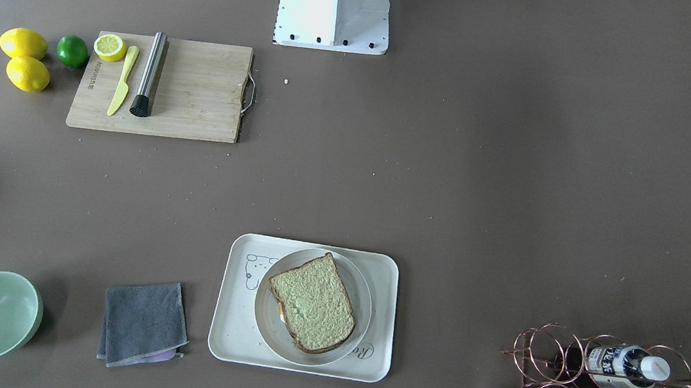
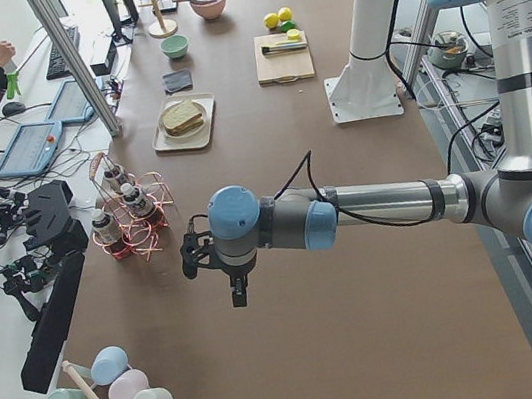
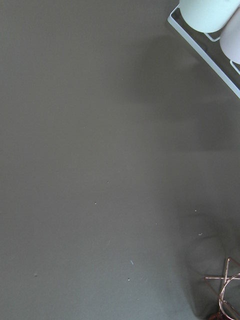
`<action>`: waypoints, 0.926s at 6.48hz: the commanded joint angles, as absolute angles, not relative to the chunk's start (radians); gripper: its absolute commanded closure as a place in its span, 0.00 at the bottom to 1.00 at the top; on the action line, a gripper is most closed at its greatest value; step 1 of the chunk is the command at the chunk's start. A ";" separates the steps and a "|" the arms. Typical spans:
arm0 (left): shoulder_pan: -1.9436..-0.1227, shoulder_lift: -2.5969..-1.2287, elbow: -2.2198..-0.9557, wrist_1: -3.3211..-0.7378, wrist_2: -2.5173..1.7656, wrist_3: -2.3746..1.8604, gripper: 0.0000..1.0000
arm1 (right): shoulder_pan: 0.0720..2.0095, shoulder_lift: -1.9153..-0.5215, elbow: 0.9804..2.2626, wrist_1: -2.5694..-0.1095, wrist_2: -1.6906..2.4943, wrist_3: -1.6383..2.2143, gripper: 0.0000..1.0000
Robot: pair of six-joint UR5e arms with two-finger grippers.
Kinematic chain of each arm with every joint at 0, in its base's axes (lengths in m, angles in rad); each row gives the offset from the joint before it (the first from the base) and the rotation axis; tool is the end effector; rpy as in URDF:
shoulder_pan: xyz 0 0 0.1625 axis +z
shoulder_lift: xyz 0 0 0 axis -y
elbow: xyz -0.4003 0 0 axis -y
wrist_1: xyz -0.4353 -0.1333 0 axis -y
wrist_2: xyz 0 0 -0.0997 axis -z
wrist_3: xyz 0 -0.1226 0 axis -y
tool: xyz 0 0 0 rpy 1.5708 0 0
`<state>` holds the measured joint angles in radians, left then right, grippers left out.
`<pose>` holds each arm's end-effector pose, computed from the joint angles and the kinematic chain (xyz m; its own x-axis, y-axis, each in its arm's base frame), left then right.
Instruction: Make sandwich and place on tray
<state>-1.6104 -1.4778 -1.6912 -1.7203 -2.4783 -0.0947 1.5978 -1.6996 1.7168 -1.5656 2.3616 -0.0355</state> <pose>-0.0568 -0.5075 0.6059 0.6143 0.0207 -0.7888 0.0975 0.9900 0.1019 0.0592 -0.4840 0.6360 0.7040 -0.0324 0.7095 -0.0020 0.9989 0.0476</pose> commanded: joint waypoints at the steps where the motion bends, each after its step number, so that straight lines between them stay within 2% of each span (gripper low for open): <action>1: -1.611 -1.470 -1.660 -1.772 -2.516 -0.098 0.03 | 1.598 -1.695 1.715 -1.565 2.401 -0.029 0.00; 6: -1.611 -1.489 -1.660 -1.770 -2.502 -0.100 0.03 | 1.600 -1.693 1.713 -1.563 2.390 -0.032 0.00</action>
<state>-1.6107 -1.4848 -1.6600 -1.7716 -2.5040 -0.0997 1.5994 -1.6912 1.7135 -1.5643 2.3944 -0.0298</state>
